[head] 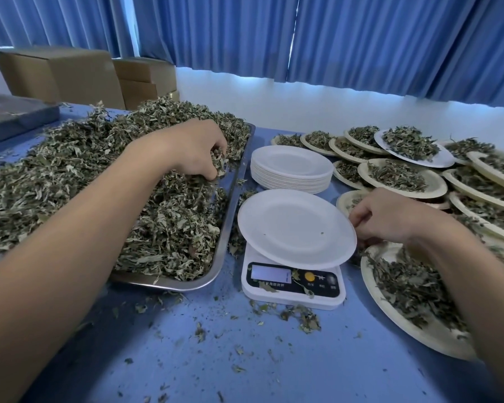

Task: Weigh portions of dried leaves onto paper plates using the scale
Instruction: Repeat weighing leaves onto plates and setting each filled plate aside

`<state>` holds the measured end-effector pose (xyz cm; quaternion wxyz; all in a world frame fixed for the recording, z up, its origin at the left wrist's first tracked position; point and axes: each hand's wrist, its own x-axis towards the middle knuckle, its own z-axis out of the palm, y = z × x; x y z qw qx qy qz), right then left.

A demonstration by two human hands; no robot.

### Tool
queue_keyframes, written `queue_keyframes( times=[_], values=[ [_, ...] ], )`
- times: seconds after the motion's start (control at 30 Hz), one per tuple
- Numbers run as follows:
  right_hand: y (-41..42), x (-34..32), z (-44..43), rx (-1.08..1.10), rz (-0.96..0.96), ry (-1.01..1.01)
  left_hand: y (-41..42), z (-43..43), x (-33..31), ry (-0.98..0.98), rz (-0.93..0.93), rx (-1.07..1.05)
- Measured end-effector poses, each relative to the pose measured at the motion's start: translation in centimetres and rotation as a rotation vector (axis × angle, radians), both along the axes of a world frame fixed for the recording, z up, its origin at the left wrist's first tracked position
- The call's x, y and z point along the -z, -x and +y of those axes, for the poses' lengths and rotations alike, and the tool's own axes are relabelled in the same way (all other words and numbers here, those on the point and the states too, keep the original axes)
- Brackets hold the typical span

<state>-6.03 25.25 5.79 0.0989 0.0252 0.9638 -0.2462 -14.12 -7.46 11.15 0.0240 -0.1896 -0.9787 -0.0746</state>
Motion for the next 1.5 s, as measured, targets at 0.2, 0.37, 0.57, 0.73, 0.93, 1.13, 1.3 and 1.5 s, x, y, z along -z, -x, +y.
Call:
queue_keyframes(
  times=[0.2,0.37,0.57,0.73,0.93,1.13,1.3,1.5],
  values=[
    [-0.1,-0.1,0.0,0.013,-0.009,0.01,0.2,0.4,-0.1,-0.157,0.086,-0.083],
    [-0.3,0.0,-0.1,0.027,0.005,0.044,0.0,1.0,-0.3,-0.32,0.155,-0.062],
    [-0.4,-0.1,-0.1,0.031,-0.002,0.055,-2.8,3.9,-0.2,-0.662,0.037,0.086],
    [-0.4,0.0,0.0,0.025,0.0,0.055,-4.8,7.5,1.7,-0.611,-0.162,0.223],
    [-0.2,0.0,0.1,0.016,-0.006,0.055,-3.6,5.0,0.5,-0.378,-0.194,0.183],
    [-0.1,-0.1,0.0,0.016,-0.015,0.042,-0.3,0.7,-0.2,0.016,-0.168,0.041],
    [0.0,-0.2,0.0,0.025,-0.032,0.038,0.2,-0.3,1.7,0.265,-0.498,0.058],
    [-0.4,-0.3,-0.2,0.033,-0.024,0.051,1.1,0.5,3.2,0.215,-0.385,0.201]
  ],
)
